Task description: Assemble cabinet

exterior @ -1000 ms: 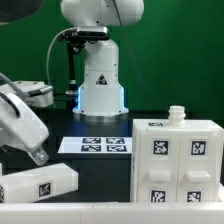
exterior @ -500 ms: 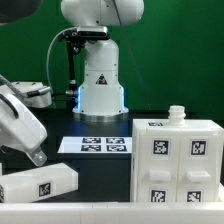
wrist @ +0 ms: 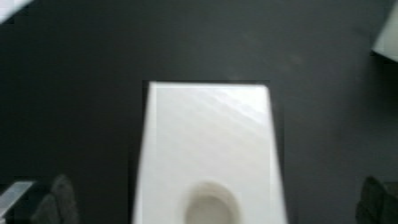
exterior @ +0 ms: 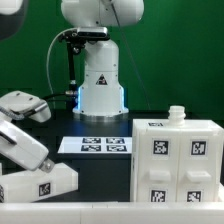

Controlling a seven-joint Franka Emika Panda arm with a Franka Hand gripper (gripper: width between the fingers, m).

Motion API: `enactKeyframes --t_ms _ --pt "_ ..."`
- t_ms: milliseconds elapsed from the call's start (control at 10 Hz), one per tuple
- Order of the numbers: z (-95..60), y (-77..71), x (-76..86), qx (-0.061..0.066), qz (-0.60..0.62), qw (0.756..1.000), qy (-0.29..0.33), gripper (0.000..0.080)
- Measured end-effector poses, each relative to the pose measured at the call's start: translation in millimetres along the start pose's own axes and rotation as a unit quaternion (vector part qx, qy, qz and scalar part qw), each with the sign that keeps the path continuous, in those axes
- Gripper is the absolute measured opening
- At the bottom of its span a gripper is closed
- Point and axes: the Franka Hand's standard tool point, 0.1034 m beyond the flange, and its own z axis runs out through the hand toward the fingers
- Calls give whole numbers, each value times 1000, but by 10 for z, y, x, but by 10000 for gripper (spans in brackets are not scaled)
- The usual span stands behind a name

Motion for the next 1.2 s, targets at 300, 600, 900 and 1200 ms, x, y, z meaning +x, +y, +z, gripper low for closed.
enactKeyframes --t_ms 300,600,900,1200 --pt "-45 39 110 2 28 998 -64 797" --pt "-36 -40 98 3 26 998 -56 797" --pt "85 -140 141 2 35 999 -42 797" --pt "232 -212 181 1 36 999 -36 797"
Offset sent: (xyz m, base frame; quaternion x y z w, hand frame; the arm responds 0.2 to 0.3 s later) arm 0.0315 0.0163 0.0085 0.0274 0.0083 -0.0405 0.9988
